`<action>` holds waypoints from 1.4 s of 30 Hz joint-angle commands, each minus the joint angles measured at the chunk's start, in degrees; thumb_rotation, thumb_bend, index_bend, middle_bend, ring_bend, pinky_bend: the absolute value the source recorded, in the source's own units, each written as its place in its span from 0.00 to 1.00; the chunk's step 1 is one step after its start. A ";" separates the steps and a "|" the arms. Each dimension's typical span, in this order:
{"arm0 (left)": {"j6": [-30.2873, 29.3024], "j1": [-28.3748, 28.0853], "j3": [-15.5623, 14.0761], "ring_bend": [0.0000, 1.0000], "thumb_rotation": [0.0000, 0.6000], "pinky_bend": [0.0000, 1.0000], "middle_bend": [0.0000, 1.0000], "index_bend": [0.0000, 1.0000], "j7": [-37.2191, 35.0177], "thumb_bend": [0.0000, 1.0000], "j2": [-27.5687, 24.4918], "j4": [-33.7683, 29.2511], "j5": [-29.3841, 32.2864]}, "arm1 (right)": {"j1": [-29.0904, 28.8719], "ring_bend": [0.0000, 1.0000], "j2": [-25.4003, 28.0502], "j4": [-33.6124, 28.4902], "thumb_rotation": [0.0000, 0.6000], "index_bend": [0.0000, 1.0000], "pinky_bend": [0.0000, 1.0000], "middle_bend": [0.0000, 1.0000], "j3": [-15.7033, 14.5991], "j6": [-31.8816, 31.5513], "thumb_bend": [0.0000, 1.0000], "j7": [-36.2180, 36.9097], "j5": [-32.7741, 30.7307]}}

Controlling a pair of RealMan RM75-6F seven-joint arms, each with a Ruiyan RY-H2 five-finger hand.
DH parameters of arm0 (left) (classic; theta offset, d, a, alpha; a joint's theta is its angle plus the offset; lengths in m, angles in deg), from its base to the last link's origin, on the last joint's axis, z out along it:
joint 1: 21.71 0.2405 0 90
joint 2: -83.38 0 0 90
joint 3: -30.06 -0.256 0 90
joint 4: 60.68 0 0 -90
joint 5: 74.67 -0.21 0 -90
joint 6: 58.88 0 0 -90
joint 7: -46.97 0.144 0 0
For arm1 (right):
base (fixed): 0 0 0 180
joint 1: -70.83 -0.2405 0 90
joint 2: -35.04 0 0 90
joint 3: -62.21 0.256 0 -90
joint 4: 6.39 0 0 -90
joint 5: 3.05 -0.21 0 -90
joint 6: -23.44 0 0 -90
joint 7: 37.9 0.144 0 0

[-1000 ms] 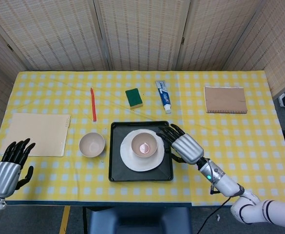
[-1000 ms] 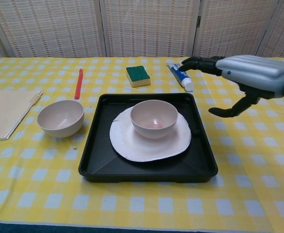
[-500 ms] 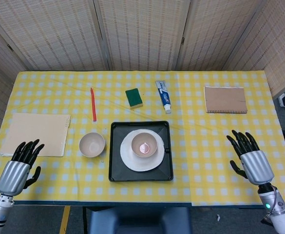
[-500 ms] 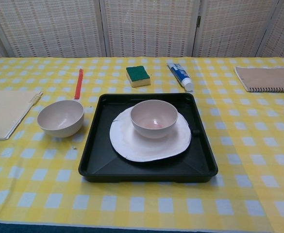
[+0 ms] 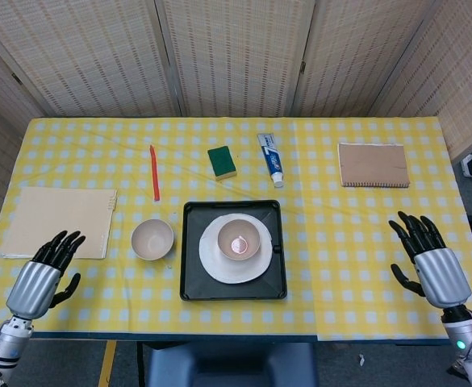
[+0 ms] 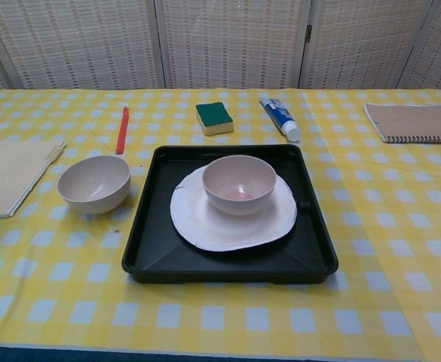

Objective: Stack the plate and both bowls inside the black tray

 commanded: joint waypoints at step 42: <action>15.16 -11.10 0.64 0.94 1.00 1.00 1.00 0.40 8.41 0.42 11.96 3.61 3.66 | 2.06 0.00 1.14 -0.68 1.00 0.00 0.00 0.00 2.83 2.04 0.40 2.55 2.08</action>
